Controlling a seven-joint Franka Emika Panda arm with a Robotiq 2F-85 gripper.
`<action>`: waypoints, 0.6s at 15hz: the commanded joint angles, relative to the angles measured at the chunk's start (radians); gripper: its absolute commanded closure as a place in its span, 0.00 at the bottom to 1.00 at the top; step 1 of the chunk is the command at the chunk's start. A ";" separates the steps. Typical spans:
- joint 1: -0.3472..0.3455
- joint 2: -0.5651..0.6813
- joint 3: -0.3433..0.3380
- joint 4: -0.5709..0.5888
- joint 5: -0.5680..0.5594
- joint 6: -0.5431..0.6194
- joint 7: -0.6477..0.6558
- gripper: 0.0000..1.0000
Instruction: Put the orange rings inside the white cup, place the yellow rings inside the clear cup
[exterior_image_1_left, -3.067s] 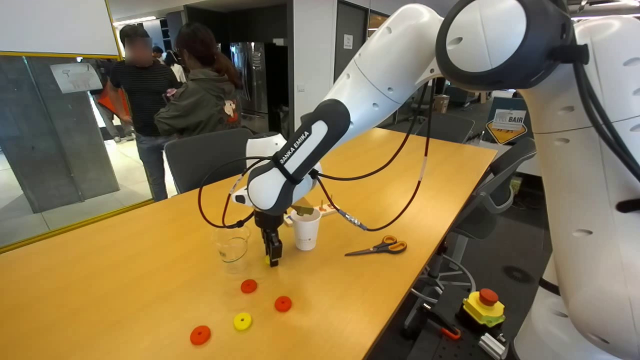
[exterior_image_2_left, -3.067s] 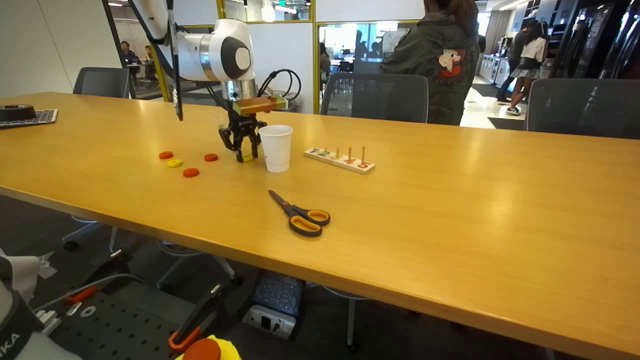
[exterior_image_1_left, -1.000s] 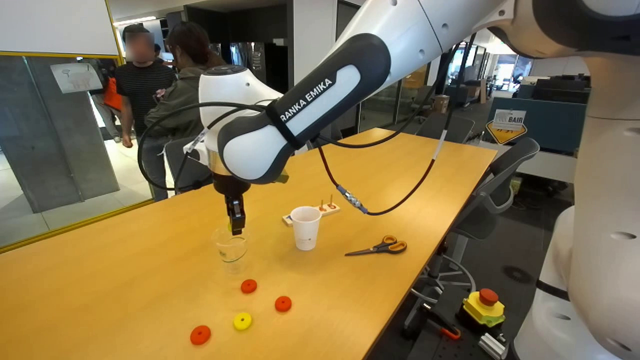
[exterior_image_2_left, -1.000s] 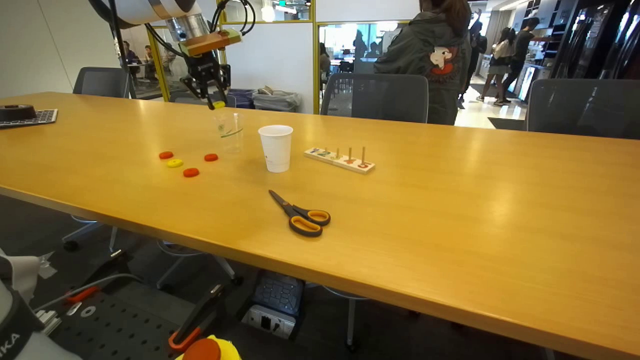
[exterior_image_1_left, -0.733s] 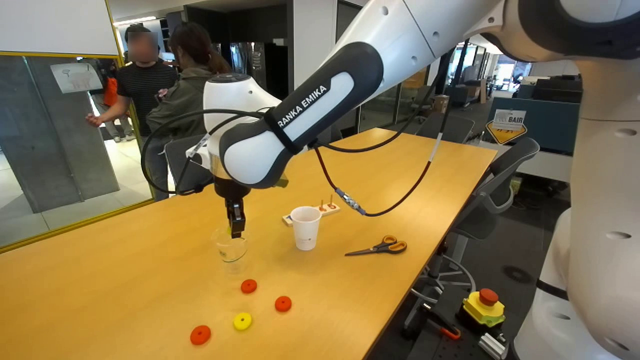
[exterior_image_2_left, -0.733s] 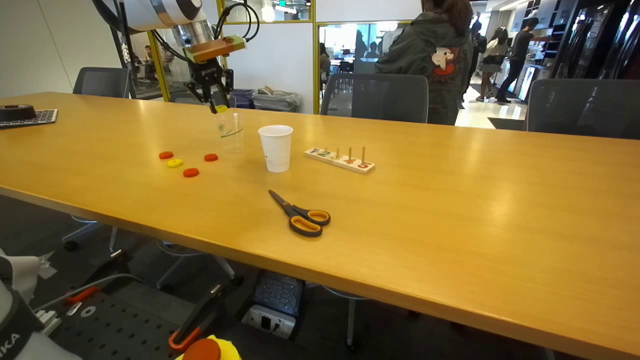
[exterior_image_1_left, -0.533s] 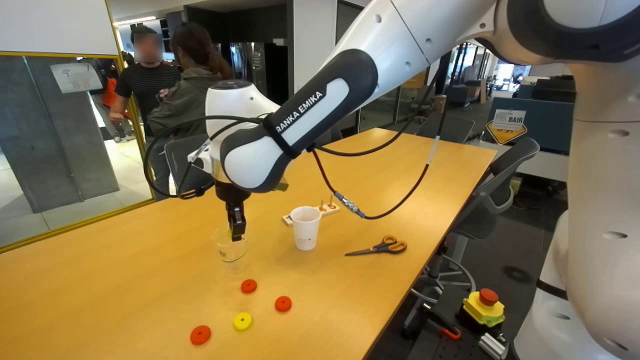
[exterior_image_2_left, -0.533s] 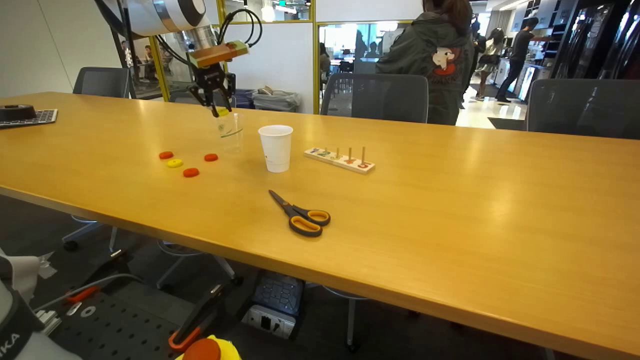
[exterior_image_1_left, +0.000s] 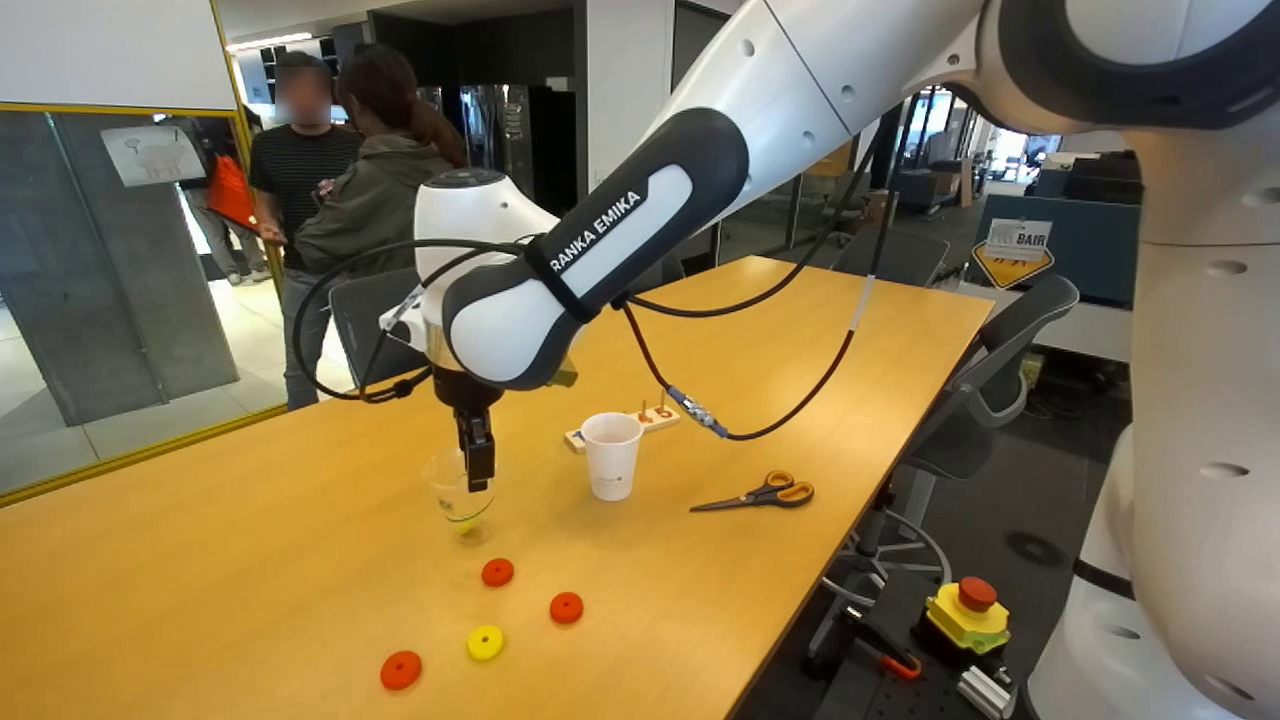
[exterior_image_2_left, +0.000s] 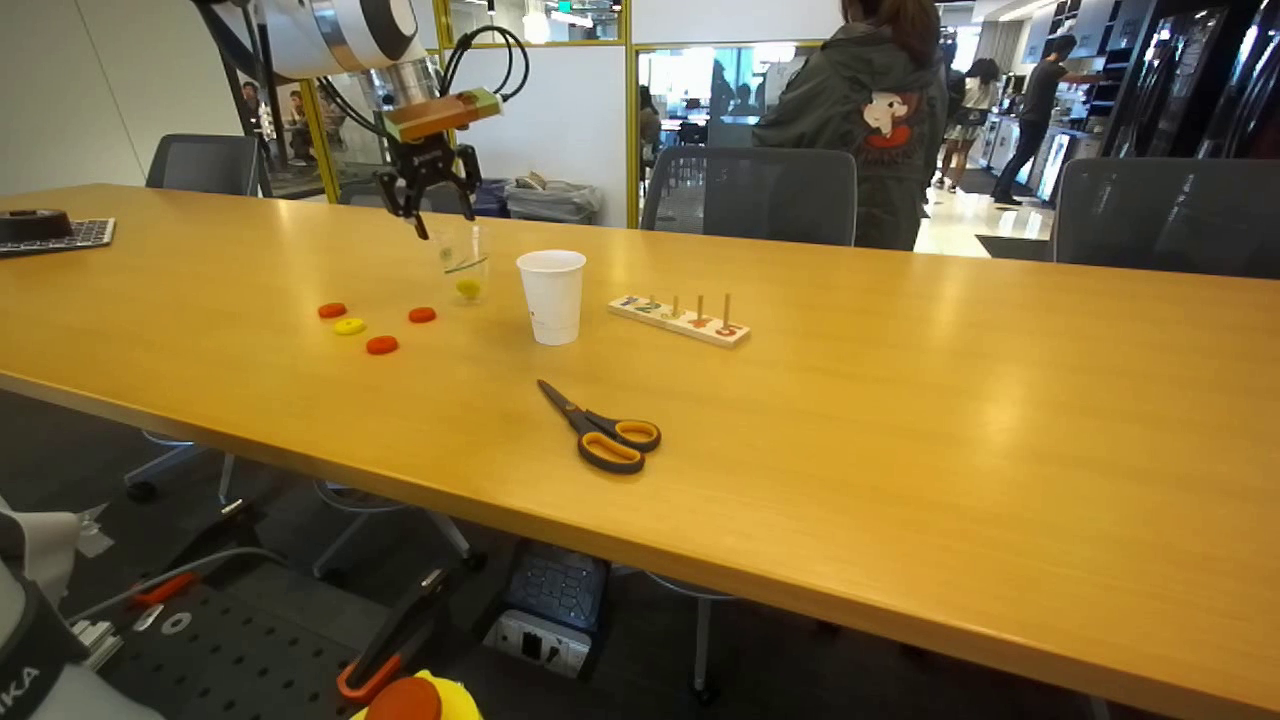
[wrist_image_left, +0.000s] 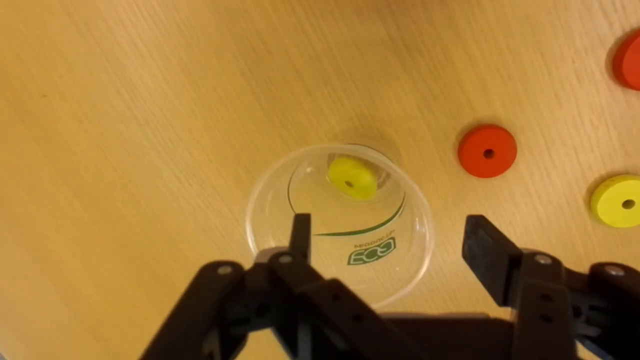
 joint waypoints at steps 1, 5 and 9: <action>-0.006 -0.036 0.017 -0.011 0.019 0.001 0.001 0.00; 0.015 -0.121 0.003 -0.061 0.003 -0.119 0.160 0.00; 0.033 -0.233 0.021 -0.153 0.066 -0.249 0.373 0.00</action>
